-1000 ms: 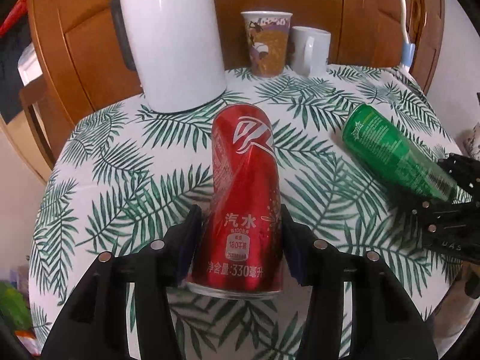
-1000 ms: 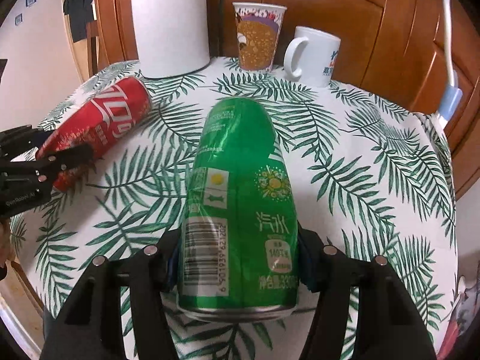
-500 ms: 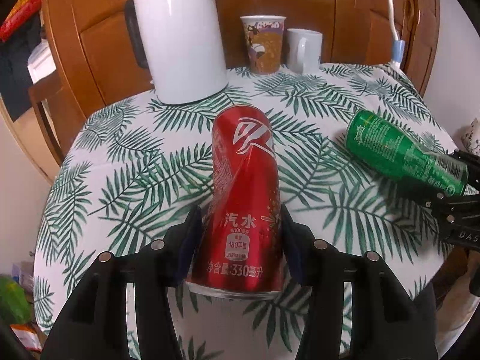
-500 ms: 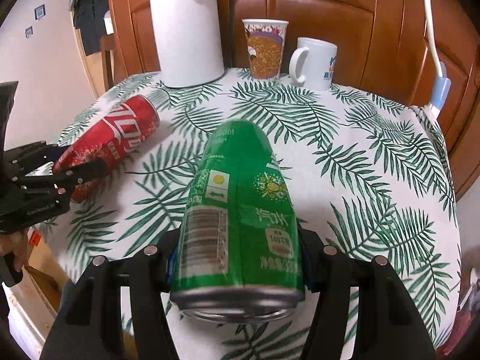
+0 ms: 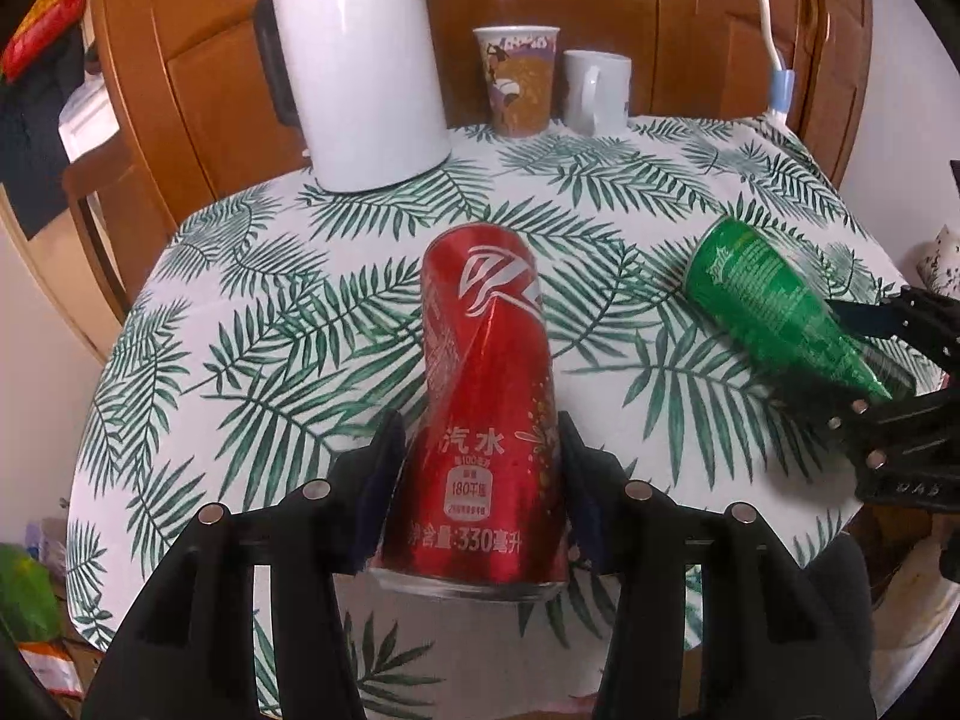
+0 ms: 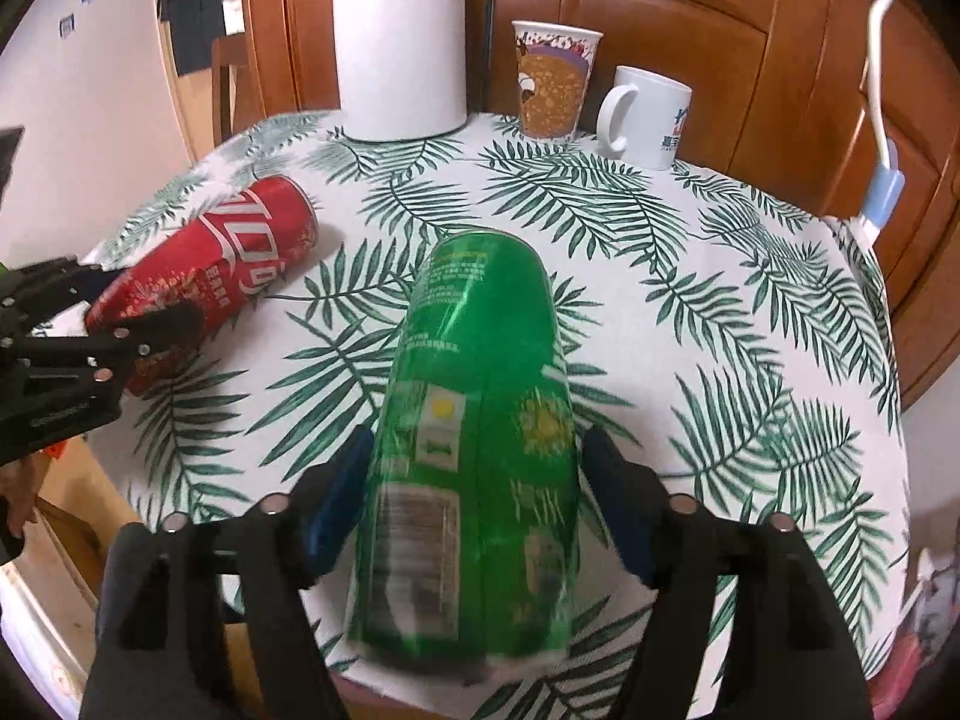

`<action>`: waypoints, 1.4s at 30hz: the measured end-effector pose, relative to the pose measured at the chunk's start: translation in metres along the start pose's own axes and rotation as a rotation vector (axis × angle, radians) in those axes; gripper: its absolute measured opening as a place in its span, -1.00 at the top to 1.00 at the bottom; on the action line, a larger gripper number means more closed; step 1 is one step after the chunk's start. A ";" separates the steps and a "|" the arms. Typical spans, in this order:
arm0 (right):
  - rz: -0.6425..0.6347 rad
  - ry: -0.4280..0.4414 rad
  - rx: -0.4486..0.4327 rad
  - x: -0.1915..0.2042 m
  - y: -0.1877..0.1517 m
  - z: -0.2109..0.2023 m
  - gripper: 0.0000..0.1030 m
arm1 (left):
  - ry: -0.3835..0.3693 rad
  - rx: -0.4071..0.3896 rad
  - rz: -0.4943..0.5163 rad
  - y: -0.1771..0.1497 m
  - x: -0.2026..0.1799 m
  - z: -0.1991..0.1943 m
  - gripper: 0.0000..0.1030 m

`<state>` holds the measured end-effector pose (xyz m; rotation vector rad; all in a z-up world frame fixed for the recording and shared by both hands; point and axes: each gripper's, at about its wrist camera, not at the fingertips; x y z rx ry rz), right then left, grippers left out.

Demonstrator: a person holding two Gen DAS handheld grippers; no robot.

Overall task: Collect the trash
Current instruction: 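Lift both held cans off the tablecloth, then carry both cans down into the pink bag and open both grippers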

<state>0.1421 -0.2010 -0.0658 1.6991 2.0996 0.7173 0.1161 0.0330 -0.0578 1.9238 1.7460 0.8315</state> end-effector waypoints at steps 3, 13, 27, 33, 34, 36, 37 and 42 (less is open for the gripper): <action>-0.017 -0.024 0.017 0.002 0.011 0.009 -0.60 | 0.022 -0.006 0.027 0.012 -0.004 0.004 -0.14; -0.012 0.018 0.018 0.000 0.015 0.018 -0.16 | -0.042 0.028 0.014 0.024 -0.005 0.024 0.24; 0.111 0.158 -0.047 -0.026 0.002 -0.014 -0.16 | -0.029 -0.010 0.032 0.012 -0.009 -0.004 0.24; 0.107 0.181 -0.076 -0.021 -0.010 -0.035 -0.16 | -0.039 -0.026 0.039 0.004 -0.014 -0.021 0.24; 0.103 0.185 -0.080 -0.018 -0.013 -0.039 -0.16 | -0.040 -0.030 0.040 0.002 -0.015 -0.025 0.24; 0.092 0.185 -0.093 -0.012 -0.021 -0.048 -0.16 | -0.044 -0.036 0.046 -0.005 -0.017 -0.033 0.24; 0.083 0.189 -0.099 -0.007 -0.026 -0.053 -0.16 | -0.044 -0.039 0.046 -0.008 -0.019 -0.037 0.24; 0.045 0.212 -0.110 0.020 -0.059 -0.074 -0.16 | -0.046 -0.054 0.066 -0.035 -0.026 -0.060 0.24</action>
Point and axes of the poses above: each gripper's, at about its wrist camera, not at the fingertips, and z roughly the way its jaws point, x to its left, y to its top, and after that the axes turned 5 degrees about y, right-handed
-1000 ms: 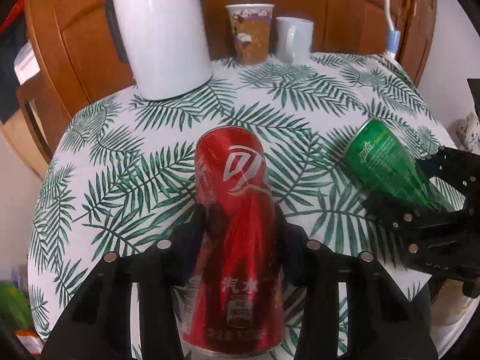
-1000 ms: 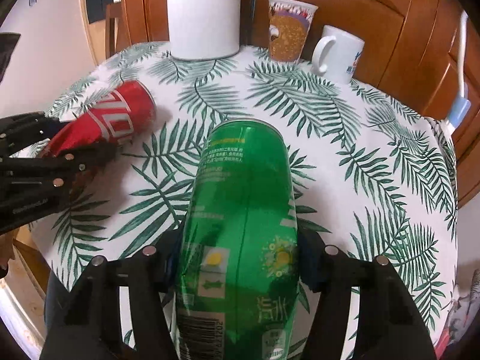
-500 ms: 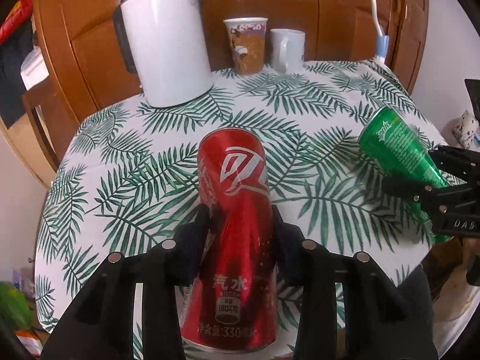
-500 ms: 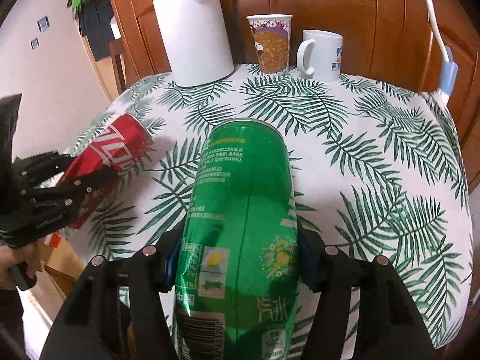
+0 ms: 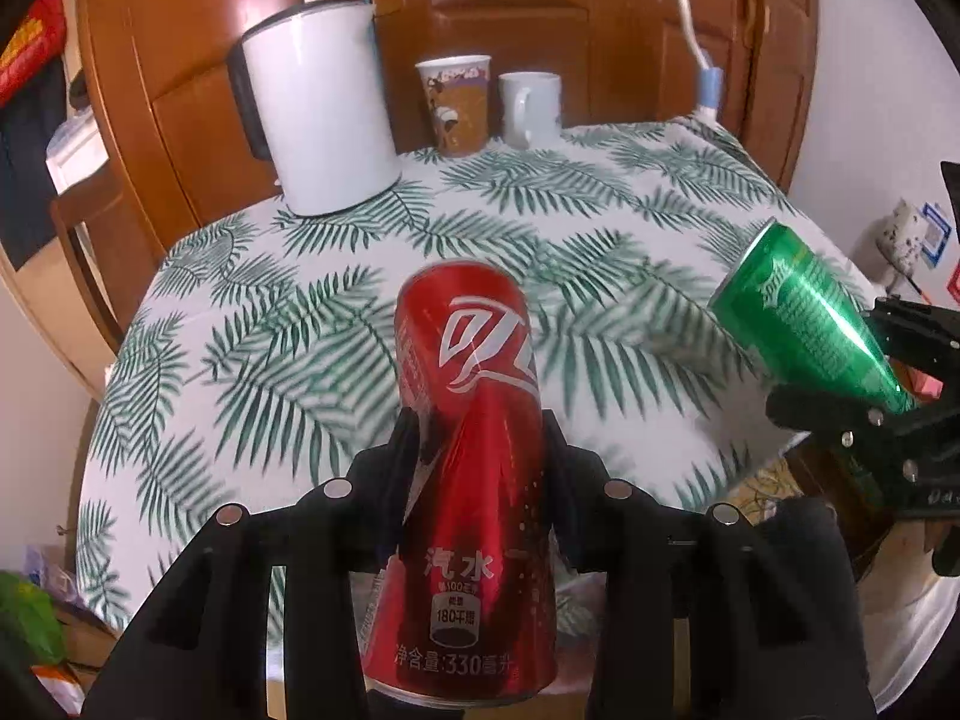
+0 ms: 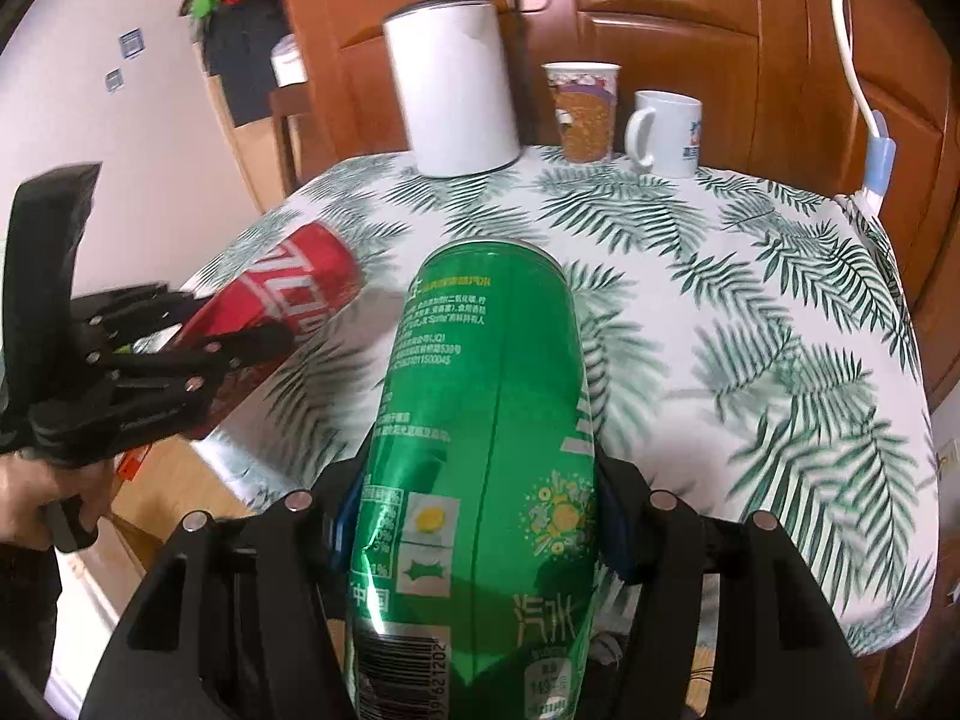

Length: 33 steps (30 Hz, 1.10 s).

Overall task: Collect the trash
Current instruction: 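Carry both cans down into the pink bag and open both grippers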

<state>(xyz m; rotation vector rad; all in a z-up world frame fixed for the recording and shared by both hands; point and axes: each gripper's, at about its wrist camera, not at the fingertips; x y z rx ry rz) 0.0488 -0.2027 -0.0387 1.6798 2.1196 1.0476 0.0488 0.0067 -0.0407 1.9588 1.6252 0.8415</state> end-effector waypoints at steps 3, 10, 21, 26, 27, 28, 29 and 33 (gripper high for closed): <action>-0.007 0.029 0.003 0.018 -0.027 -0.011 -0.16 | -0.009 0.001 0.009 -0.027 -0.008 -0.018 0.26; 0.014 0.077 0.071 0.038 -0.087 -0.002 -0.16 | -0.027 0.047 0.021 -0.086 -0.023 -0.027 0.26; 0.053 0.079 0.081 0.028 -0.094 0.011 -0.16 | -0.083 0.136 -0.015 -0.102 -0.025 0.020 0.20; 0.077 0.088 0.130 0.021 -0.112 0.032 -0.16 | -0.089 0.131 -0.036 -0.109 -0.021 0.024 0.22; 0.089 0.095 0.142 0.020 -0.118 0.038 -0.16 | -0.089 0.130 -0.039 -0.110 -0.020 0.025 0.22; 0.094 0.097 0.147 0.019 -0.122 0.040 -0.16 | -0.088 0.129 -0.045 -0.111 -0.019 0.026 0.22; 0.099 0.099 0.152 0.018 -0.125 0.044 -0.16 | -0.092 0.128 -0.049 -0.111 -0.018 0.027 0.22; 0.101 0.103 0.149 0.021 -0.127 0.047 -0.16 | -0.101 0.126 -0.058 -0.111 -0.016 0.032 0.22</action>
Point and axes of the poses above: each gripper's, at about its wrist camera, not at the fingertips, and z roughly the way its jaws point, x to its left, y to its top, and after that the axes turned 5 degrees about y, right-handed
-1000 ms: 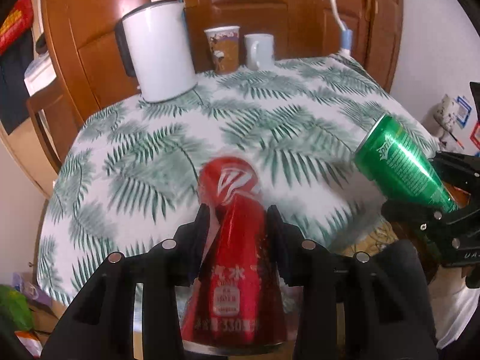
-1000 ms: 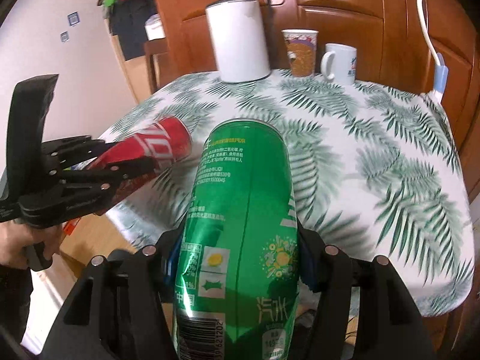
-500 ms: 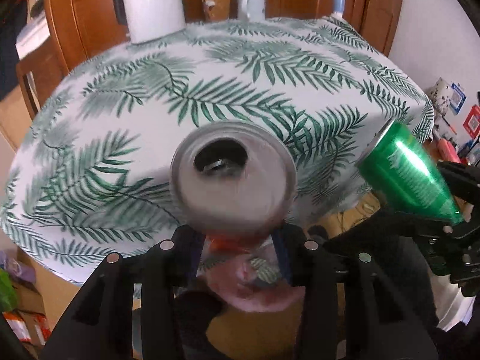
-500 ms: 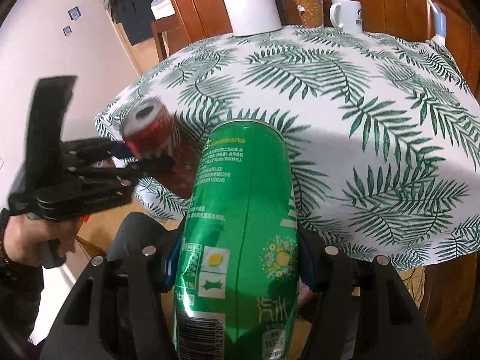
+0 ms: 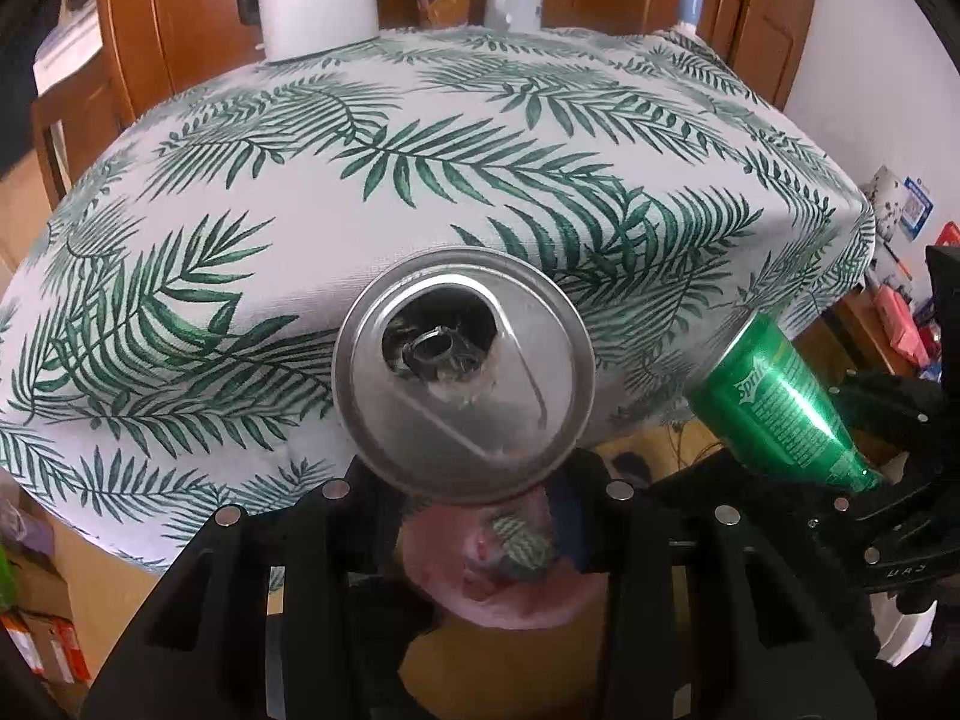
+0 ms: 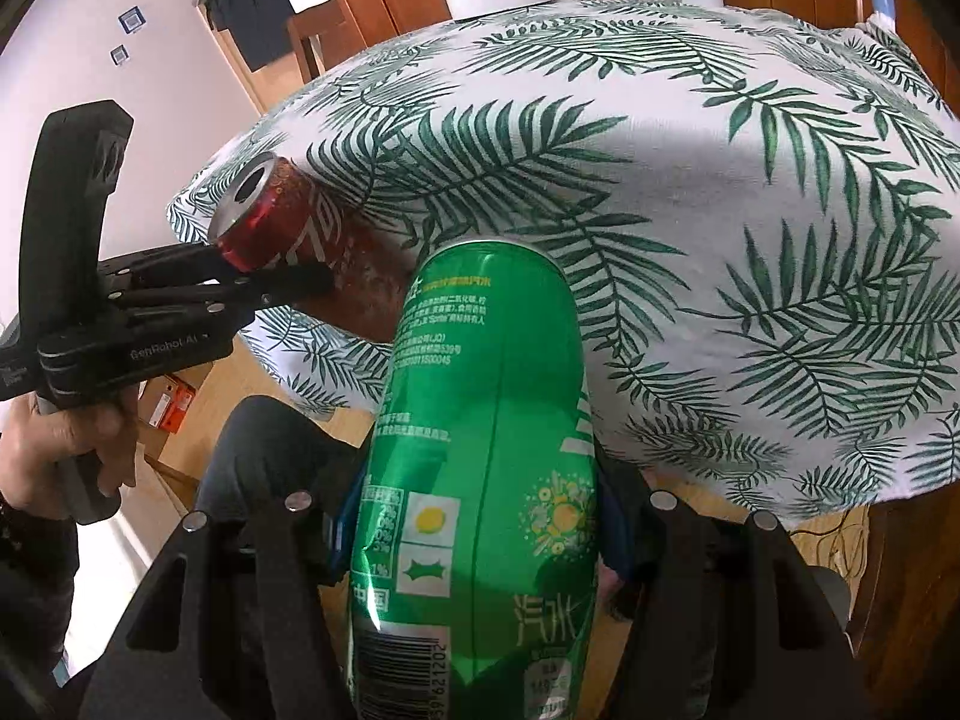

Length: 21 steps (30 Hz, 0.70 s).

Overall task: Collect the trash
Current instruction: 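Carry both cans down into the pink bag and open both grippers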

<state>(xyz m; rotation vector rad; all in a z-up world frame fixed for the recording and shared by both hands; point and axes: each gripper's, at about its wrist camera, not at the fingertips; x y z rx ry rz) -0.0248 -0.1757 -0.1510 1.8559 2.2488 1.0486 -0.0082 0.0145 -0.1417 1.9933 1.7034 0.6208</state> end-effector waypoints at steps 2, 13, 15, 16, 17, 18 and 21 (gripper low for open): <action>-0.005 -0.001 -0.005 0.002 0.003 0.001 -0.16 | -0.011 0.001 -0.012 0.001 0.002 0.004 0.22; 0.000 0.000 0.031 -0.002 -0.005 0.017 -0.16 | -0.007 0.014 0.004 -0.003 -0.008 0.017 0.23; 0.010 -0.001 0.048 -0.005 -0.011 0.025 -0.16 | -0.007 0.025 0.015 -0.010 -0.011 0.021 0.23; 0.017 0.001 0.060 -0.008 -0.015 0.032 -0.16 | -0.006 0.030 0.014 -0.012 -0.011 0.023 0.23; 0.021 -0.001 0.073 -0.011 -0.018 0.039 -0.16 | -0.009 0.039 0.010 -0.015 -0.011 0.028 0.23; 0.024 -0.002 0.083 -0.014 -0.022 0.044 -0.16 | -0.012 0.045 0.006 -0.017 -0.010 0.031 0.23; 0.036 -0.011 0.127 -0.024 -0.032 0.068 -0.16 | -0.021 0.072 -0.007 -0.026 -0.009 0.044 0.24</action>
Point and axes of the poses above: each gripper's, at about its wrist camera, not at the fingertips, and z roughly the way its jaws point, x to its left, y to its top, and after that the axes turned 5 degrees about y, right-handed
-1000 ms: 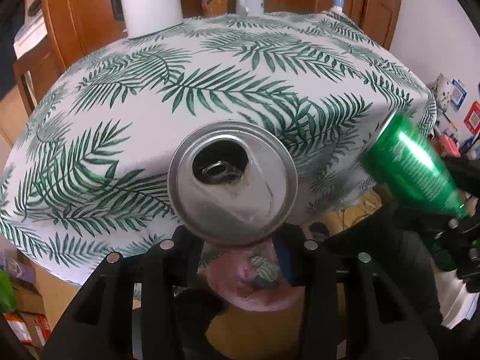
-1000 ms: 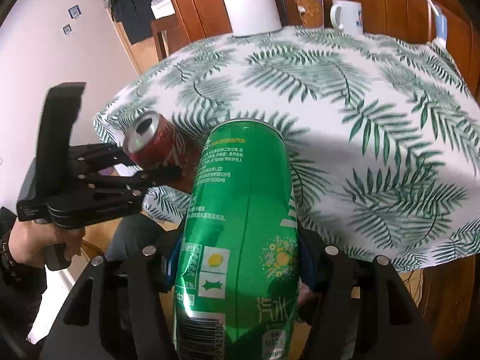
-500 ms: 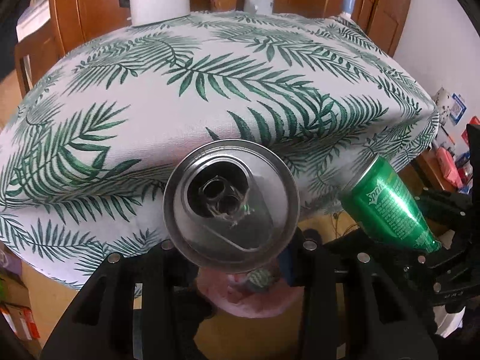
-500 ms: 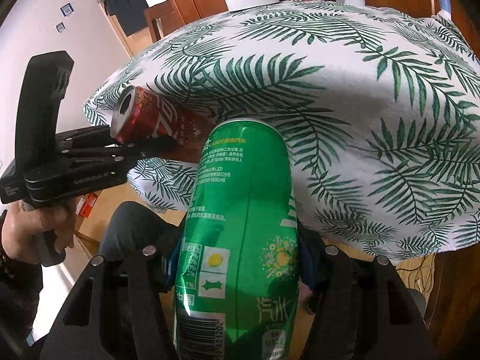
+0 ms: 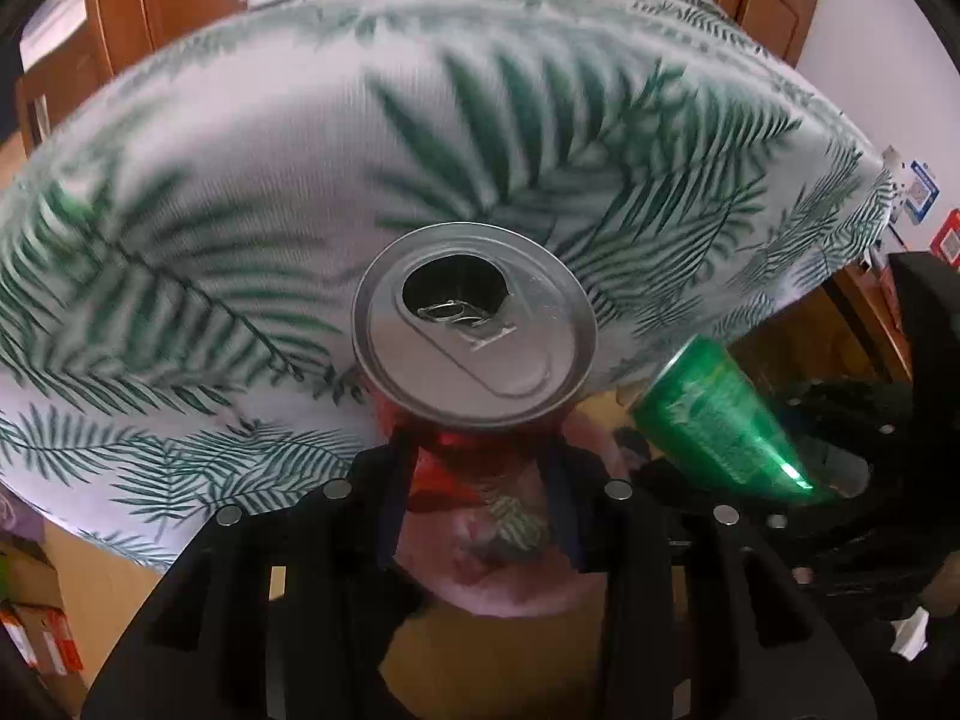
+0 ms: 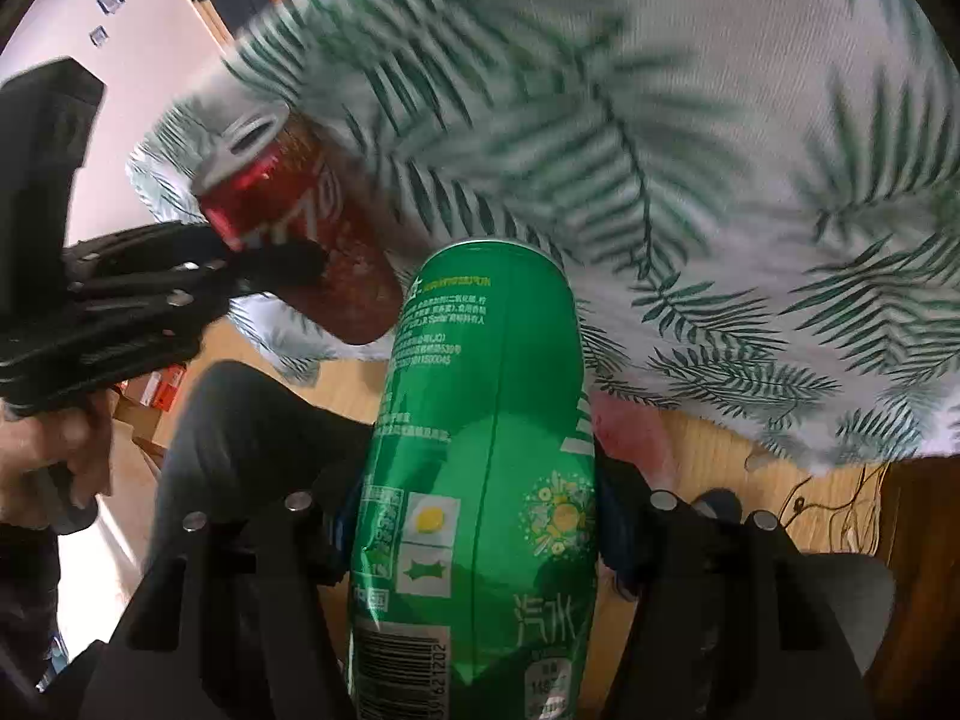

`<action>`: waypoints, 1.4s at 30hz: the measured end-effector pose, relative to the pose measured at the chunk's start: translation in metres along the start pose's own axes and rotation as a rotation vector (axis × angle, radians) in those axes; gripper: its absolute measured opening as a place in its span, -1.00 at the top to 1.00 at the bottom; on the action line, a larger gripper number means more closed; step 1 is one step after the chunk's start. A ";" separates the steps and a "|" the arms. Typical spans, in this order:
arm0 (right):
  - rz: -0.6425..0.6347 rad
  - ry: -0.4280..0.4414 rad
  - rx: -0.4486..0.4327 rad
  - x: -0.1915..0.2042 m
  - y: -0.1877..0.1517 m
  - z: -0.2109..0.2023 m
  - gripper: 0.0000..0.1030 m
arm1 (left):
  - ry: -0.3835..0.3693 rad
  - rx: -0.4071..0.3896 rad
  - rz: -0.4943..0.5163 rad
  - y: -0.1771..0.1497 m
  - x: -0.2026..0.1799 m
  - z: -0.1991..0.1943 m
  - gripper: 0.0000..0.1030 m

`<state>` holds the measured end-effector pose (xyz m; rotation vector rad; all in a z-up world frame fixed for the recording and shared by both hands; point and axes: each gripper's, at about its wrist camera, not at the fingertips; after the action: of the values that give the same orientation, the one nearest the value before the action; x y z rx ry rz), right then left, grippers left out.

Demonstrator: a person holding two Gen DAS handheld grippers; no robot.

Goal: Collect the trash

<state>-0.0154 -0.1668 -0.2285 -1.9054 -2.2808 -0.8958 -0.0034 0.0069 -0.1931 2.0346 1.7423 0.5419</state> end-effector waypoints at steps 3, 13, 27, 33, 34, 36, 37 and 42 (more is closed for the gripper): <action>0.010 -0.007 0.038 -0.010 -0.008 0.024 -0.16 | -0.012 0.032 -0.006 -0.008 -0.001 0.016 0.24; 0.043 -0.036 0.177 -0.038 -0.019 0.114 -0.17 | -0.054 0.195 -0.022 -0.048 -0.012 0.107 0.24; 0.067 -0.146 0.317 -0.076 -0.040 0.188 -0.76 | -0.011 0.441 -0.076 -0.096 0.002 0.218 -0.20; 0.056 -0.160 0.293 -0.076 -0.049 0.171 -0.86 | -0.017 0.445 -0.109 -0.105 0.000 0.213 -0.66; 0.046 -0.164 0.287 -0.073 -0.049 0.167 -0.87 | -0.015 0.439 -0.108 -0.094 -0.005 0.214 -0.75; 0.037 -0.165 0.275 -0.067 -0.044 0.161 -0.90 | -0.007 0.427 -0.103 -0.095 -0.010 0.206 -0.88; 0.031 -0.168 0.269 -0.065 -0.040 0.157 -0.90 | -0.002 0.423 -0.098 -0.094 -0.010 0.203 -0.89; 0.005 -0.186 0.241 -0.058 -0.034 0.131 -0.90 | 0.068 0.422 -0.054 -0.097 -0.018 0.183 -0.89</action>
<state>0.0103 -0.1630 -0.3734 -1.9570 -2.3539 -0.4339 0.0117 -0.0075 -0.4002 2.2551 2.0870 0.2413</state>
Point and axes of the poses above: each gripper's, at about its wrist camera, not at the fingertips, and z roughly the way its jaws point, x to its left, y to its top, and after that the axes turned 5 degrees about y, right-handed
